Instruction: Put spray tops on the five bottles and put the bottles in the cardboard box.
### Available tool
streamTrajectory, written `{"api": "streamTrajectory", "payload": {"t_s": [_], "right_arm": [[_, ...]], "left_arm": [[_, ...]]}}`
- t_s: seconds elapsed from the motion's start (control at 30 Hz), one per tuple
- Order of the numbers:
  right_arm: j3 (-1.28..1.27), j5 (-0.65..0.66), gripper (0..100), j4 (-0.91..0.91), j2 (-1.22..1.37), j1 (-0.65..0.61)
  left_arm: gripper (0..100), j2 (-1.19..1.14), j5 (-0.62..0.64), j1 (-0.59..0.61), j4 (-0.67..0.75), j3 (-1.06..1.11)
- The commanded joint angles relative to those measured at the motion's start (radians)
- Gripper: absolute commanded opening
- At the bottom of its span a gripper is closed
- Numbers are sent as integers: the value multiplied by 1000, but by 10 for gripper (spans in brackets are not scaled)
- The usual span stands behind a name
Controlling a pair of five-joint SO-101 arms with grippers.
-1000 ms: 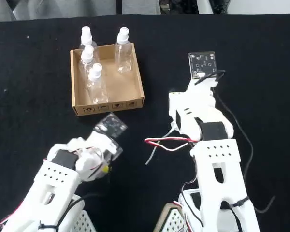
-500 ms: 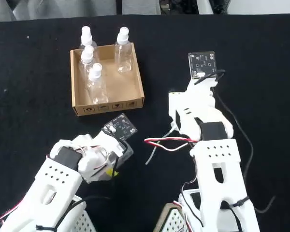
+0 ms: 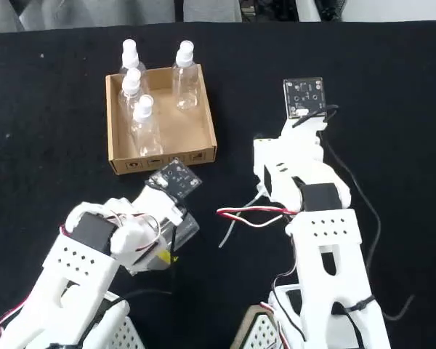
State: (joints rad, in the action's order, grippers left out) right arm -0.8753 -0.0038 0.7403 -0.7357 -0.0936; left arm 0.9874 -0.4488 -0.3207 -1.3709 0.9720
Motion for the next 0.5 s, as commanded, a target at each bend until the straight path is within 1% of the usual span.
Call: {"api": "streamTrajectory", "payload": {"t_s": [0.0,0.07,0.13,0.27,0.47], "right_arm": [[8,-3,279,-32,-41,20],[8,-2,279,-31,-41,20],[8,-2,279,-31,-41,20],[8,-2,279,-29,-41,20],[8,-2,279,-29,-41,18]], "left_arm": [[297,18,51,-5,-104,-119],[296,18,66,-4,-138,-124],[296,18,69,24,-153,-117],[296,9,58,139,-152,-114],[296,8,-40,251,-153,-73]]}}
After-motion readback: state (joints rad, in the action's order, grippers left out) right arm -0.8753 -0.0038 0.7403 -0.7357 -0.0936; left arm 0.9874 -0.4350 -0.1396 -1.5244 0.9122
